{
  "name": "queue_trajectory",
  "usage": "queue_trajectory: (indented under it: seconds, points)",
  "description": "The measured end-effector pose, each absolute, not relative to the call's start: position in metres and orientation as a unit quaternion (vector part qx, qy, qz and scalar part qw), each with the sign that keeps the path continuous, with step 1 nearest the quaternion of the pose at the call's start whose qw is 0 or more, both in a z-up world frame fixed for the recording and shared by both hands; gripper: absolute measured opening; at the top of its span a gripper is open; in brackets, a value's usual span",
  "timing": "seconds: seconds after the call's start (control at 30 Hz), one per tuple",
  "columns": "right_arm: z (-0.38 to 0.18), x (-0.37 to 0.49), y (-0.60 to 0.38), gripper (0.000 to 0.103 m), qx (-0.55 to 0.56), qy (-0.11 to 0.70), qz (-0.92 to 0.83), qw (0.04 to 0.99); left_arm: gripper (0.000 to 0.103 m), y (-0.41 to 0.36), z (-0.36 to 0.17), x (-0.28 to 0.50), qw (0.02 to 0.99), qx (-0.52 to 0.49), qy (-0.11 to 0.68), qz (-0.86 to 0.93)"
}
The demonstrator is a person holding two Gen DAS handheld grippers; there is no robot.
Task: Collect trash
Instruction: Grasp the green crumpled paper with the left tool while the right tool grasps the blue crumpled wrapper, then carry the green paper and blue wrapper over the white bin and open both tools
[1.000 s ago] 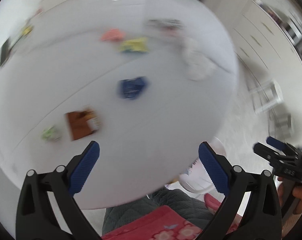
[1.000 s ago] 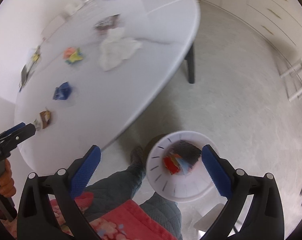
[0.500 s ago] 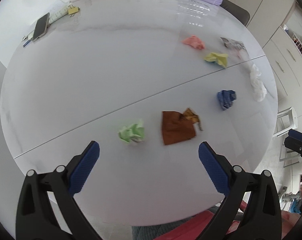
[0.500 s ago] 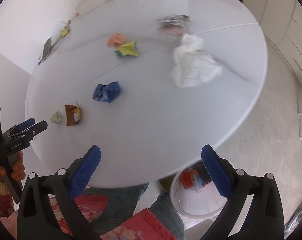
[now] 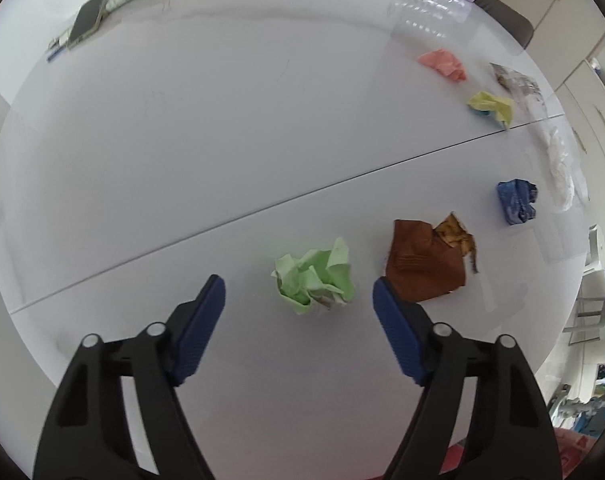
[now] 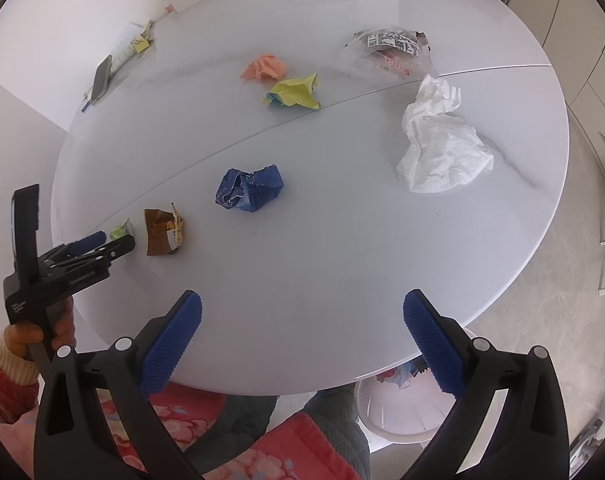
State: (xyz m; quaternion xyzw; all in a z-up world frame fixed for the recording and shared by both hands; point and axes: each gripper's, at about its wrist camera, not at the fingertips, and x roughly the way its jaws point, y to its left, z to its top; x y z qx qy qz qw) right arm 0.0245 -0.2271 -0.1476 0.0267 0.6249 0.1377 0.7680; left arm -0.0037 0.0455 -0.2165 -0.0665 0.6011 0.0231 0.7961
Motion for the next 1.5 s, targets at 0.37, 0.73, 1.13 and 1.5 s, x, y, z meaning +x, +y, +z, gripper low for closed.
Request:
queue_trajectory:
  seconds: [0.37,0.73,1.13,1.5]
  points:
    - [-0.151,0.038,-0.211,0.100,0.017,0.618,0.151,0.771,0.032,0.048,-0.221,0.002,0.793,-0.055,0.605,0.045]
    - [-0.184,0.091,-0.147,0.094,-0.042,0.606,0.174,0.775,0.032,0.053,-0.181,-0.002,0.809,-0.068,0.581,0.046]
    - [-0.203,0.100,-0.142,0.032,-0.061,0.619,0.173,0.764,0.032,0.042,-0.164,0.007,0.818,-0.042,0.573,0.016]
    - [-0.142,0.057,-0.245,0.032,0.030,0.573,0.128,0.809,0.032,-0.046,-0.136,0.023,0.831,0.020,0.547,-0.095]
